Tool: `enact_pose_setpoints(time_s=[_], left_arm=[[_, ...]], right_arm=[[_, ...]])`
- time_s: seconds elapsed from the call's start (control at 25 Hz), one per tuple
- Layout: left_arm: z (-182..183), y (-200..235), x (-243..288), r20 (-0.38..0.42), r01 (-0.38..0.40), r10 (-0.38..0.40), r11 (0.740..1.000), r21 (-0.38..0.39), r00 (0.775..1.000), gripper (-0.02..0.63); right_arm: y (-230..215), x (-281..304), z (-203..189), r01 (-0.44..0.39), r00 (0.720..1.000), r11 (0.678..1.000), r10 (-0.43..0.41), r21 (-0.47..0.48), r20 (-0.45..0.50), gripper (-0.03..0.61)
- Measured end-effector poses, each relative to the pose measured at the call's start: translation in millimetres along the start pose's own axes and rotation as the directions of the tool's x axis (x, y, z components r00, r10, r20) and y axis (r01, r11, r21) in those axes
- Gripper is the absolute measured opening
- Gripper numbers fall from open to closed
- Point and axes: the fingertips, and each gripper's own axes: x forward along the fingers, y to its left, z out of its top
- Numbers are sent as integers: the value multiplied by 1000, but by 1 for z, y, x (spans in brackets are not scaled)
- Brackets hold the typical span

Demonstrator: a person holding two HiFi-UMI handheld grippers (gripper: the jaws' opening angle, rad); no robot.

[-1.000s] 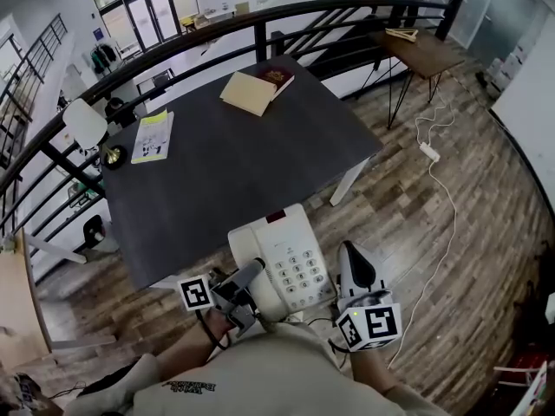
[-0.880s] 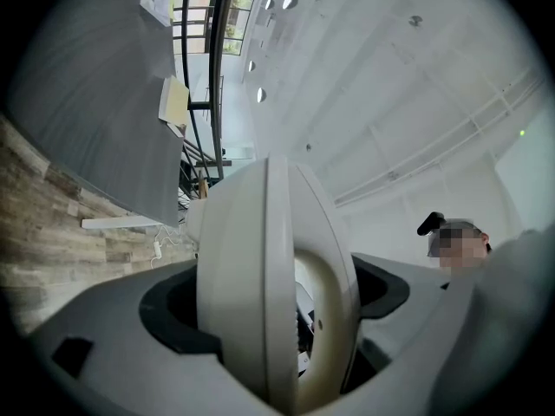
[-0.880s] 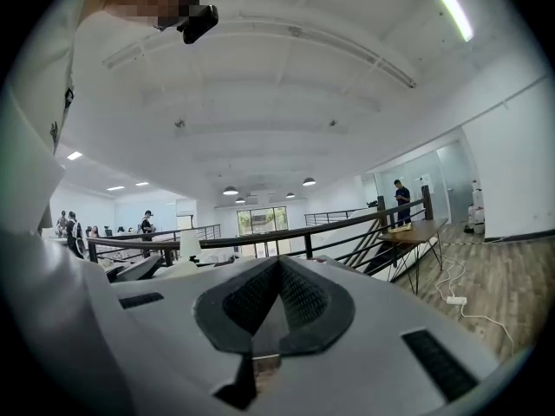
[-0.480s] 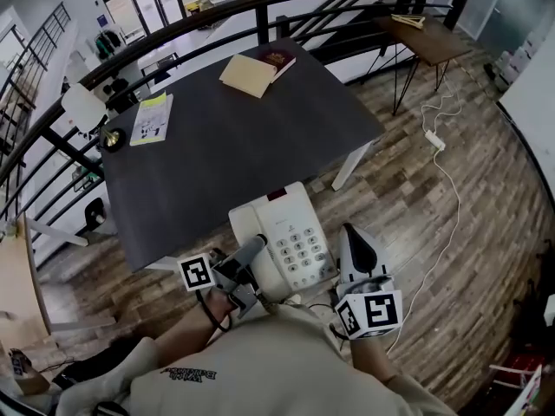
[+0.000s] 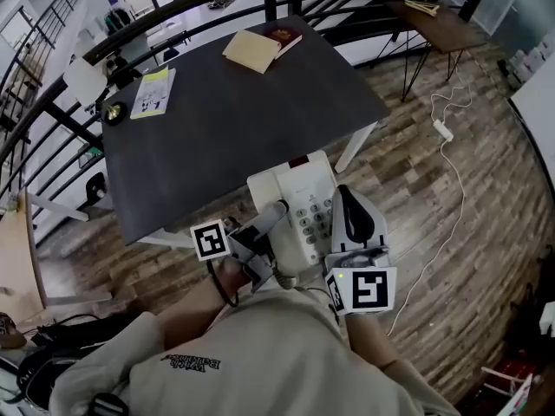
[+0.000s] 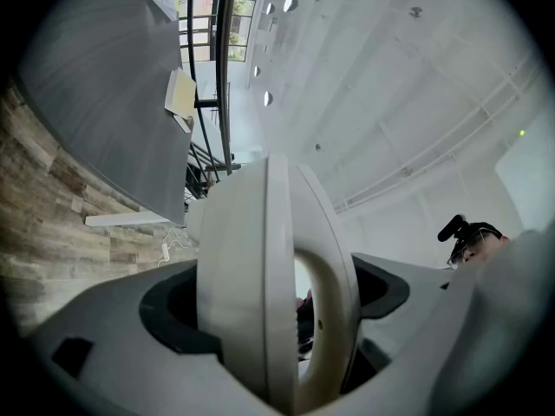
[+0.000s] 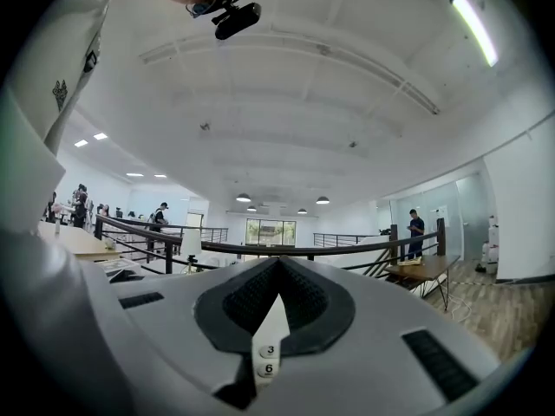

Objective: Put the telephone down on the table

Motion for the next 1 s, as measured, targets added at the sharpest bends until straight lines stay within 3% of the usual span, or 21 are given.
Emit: enact_pose_setpoints(time_s=[0.48, 1.0], left_arm=[[10, 22, 58, -9, -18, 18, 1000, -16, 1000, 445], [102, 85, 140, -56, -45, 44, 999, -13, 997, 445]], right_arm=[[-40, 36, -1, 37, 999, 999, -38, 33, 17, 0], [-108, 158, -37, 63, 997, 997, -60, 41, -57, 0]])
